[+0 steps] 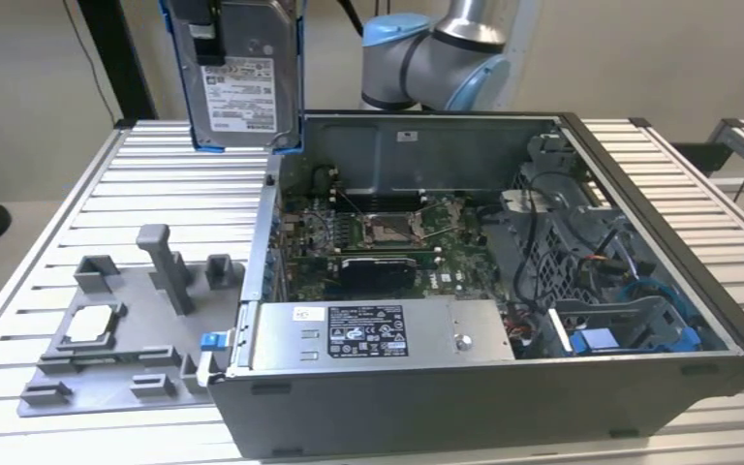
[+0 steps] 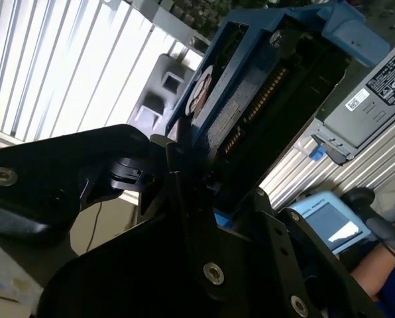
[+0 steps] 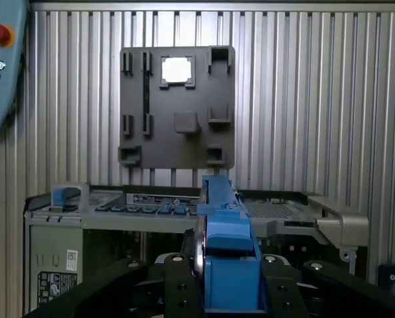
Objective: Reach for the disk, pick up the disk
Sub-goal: 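Pick up the disk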
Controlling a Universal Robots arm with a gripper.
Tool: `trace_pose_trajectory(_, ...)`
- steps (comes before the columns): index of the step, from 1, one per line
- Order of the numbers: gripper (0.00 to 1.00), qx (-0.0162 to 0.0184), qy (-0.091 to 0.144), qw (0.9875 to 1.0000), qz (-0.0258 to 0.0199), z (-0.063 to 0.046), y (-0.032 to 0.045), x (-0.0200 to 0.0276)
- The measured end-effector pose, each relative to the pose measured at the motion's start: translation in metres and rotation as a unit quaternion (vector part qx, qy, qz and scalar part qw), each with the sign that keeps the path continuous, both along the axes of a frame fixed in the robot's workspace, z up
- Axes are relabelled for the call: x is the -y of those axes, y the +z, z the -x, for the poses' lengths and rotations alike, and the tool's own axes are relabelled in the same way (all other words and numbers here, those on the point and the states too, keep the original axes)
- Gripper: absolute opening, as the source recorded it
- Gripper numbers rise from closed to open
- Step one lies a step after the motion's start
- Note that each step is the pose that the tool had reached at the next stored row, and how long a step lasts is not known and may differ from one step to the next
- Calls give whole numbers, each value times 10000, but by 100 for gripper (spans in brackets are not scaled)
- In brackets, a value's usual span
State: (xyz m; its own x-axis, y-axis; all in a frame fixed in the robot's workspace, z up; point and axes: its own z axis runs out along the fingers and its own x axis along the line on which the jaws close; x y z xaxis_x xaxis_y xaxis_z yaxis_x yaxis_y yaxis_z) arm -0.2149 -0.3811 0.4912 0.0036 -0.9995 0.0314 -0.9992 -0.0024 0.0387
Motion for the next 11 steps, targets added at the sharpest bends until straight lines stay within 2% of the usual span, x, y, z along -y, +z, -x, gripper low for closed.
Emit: trace_pose_trajectory(11, 0, -7, 0, 10000, 34, -303, 0, 0)
